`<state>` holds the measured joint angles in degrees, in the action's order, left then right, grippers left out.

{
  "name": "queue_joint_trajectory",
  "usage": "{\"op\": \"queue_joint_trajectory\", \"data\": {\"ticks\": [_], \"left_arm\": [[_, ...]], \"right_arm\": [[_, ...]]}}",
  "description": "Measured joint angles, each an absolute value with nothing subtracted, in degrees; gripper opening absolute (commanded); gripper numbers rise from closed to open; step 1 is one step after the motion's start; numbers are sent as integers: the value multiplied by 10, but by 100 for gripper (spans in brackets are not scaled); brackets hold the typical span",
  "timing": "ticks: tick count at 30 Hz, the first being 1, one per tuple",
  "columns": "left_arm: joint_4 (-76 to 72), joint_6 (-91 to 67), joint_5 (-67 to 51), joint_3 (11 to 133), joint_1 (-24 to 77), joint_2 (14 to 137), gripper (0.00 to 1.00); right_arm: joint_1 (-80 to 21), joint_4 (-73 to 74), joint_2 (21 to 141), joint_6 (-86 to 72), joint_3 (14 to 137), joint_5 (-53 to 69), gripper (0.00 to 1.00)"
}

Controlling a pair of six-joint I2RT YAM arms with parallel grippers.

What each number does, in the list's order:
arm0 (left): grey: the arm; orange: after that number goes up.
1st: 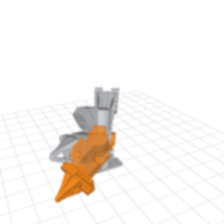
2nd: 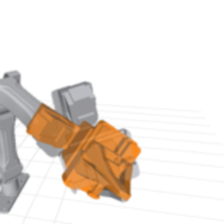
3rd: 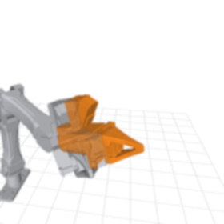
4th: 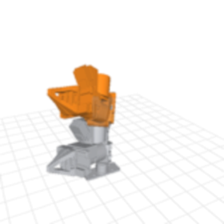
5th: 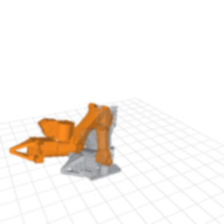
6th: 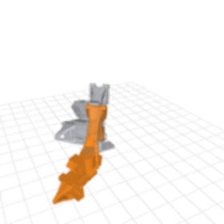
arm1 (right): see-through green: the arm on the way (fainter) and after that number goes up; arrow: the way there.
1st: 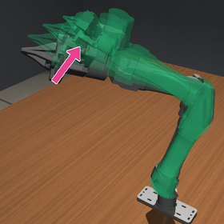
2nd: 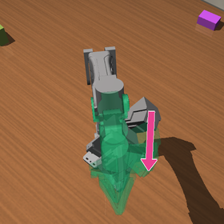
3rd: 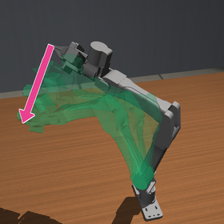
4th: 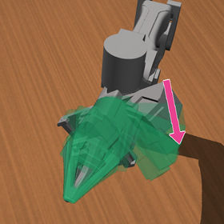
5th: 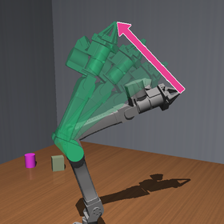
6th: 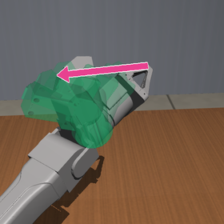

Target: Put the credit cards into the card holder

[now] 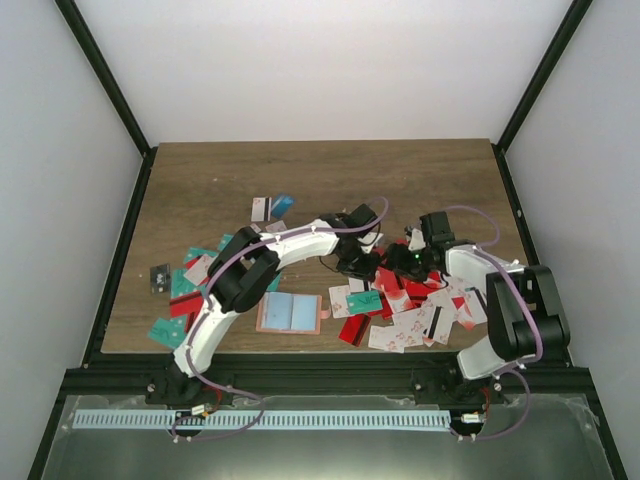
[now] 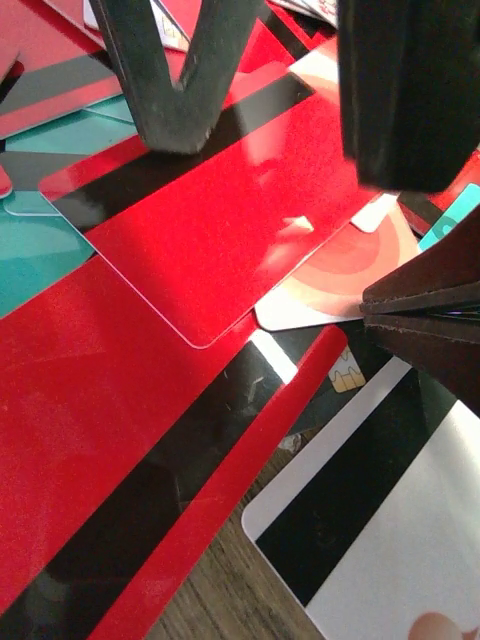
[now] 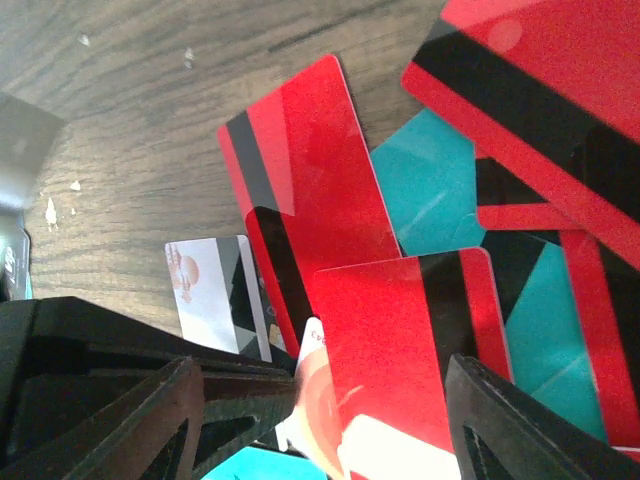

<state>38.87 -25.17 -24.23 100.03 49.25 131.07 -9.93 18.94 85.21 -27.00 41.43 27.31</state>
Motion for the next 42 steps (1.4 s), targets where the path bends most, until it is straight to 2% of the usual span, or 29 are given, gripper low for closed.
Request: {"op": "queue_joint_trajectory", "data": {"ticks": [6, 12, 24, 32, 42], "left_arm": [[389, -247, -248, 1000, 486, 1312, 4], [387, -244, -258, 1000, 481, 1313, 4], [382, -261, -269, 974, 481, 1290, 4], [352, -282, -316, 974, 483, 1290, 4], [321, -298, -361, 974, 485, 1294, 4]], "right_arm": [[-99, 170, 877, -240, 414, 307, 61], [-99, 183, 864, -227, 414, 302, 64], [-97, 199, 758, -238, 414, 280, 67], [-61, 187, 798, -239, 396, 273, 66], [-58, 119, 854, -230, 367, 332, 63]]}}
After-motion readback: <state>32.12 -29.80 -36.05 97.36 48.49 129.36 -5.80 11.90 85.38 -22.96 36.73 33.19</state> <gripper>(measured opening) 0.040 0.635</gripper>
